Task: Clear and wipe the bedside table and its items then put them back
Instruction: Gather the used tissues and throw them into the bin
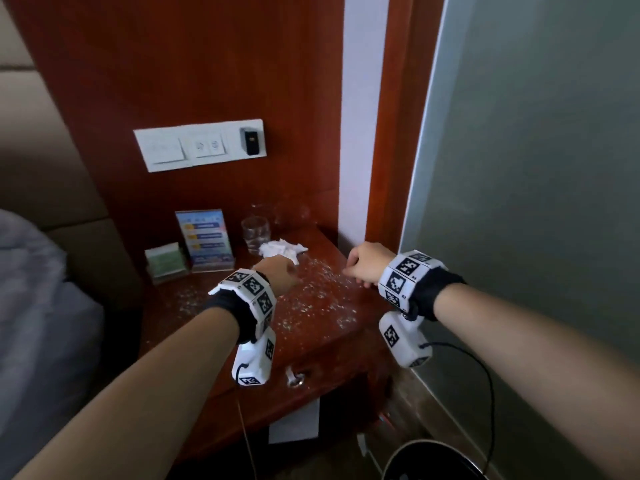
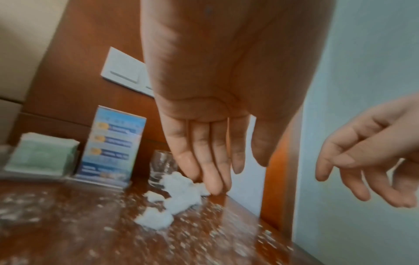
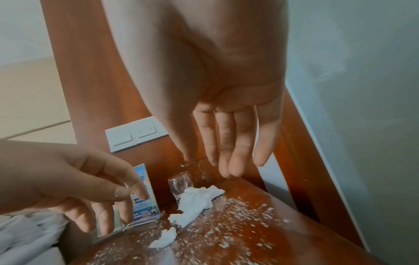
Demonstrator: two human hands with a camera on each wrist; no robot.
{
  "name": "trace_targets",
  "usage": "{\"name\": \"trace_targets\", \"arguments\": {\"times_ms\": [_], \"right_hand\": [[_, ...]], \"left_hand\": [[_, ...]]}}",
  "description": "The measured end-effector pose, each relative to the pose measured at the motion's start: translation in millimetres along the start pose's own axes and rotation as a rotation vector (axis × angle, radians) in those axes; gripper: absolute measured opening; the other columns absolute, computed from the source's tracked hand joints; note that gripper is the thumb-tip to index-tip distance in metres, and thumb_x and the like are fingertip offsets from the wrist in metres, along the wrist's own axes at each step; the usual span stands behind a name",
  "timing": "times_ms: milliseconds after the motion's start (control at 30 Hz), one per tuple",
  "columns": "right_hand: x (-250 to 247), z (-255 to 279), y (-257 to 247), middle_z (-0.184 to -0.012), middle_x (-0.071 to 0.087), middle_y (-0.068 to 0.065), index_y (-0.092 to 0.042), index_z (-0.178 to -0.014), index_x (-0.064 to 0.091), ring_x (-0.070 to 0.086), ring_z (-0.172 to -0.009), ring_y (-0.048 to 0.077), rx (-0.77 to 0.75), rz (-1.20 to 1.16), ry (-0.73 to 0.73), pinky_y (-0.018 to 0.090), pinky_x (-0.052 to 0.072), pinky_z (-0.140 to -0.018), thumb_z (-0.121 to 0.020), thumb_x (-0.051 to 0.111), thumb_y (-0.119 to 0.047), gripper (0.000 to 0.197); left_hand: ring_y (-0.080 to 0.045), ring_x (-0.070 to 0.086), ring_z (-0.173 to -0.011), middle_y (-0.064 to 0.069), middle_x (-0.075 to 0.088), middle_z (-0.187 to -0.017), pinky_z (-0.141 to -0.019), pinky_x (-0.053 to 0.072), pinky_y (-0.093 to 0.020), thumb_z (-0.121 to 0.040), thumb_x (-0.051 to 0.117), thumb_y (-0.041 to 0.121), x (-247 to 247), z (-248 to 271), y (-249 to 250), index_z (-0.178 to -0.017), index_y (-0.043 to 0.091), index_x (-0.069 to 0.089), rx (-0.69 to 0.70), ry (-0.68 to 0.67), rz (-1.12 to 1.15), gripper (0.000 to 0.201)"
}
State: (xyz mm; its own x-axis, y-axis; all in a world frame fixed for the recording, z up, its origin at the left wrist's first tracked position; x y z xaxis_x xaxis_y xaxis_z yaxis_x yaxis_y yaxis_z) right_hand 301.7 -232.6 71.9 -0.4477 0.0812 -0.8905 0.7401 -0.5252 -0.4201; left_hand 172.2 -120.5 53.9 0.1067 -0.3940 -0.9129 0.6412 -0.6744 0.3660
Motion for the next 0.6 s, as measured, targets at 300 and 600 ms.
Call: {"name": "trace_targets", "arguments": {"times_ms": [300, 600], "right_hand": [[26.5, -89.0, -70.1, -0.106, 0.068, 0.01, -0.011, -0.104, 0.066, 0.064, -0.09, 0.025, -0.072, 0.073, -0.019, 0.032, 0.051, -0.08, -0.087, 0.063, -0.027, 0.024], [57.3, -153.3, -76.0, -0.119, 0.058, 0.007, -0.017, -0.118, 0.055, 0.056, -0.106, 0.024, -0.101, 0.054, 0.063, 0.029, 0.043, -0.082, -0.088, 0.062, -0.023, 0.032]], "left_hand": [[-0.023, 0.062, -0.097, -0.008, 0.068, -0.107, -0.08, 0.049, -0.03, -0.089, 0.058, 0.027, -44.0, -28.3, -113.9, -0.104, 0.012, 0.07, -0.201, 0.055, 0.041, 0.024], [-0.024, 0.06, -0.102, -0.008, 0.065, -0.112, -0.087, 0.051, -0.03, -0.086, 0.063, 0.024, -21.7, -62.9, -145.8, -0.111, 0.012, 0.064, -0.258, 0.056, 0.084, 0.028]]}}
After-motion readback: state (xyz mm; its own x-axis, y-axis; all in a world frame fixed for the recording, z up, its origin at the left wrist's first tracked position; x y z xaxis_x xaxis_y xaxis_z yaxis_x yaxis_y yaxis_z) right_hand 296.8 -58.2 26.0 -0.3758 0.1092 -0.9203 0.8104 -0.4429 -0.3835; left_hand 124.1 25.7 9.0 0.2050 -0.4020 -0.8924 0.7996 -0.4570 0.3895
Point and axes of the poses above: each hand's wrist, its own z-axis away from the middle knuckle, its own x-axis out of the palm, y = z × x, the point moved 5 cm from there along -z, towards the middle knuckle
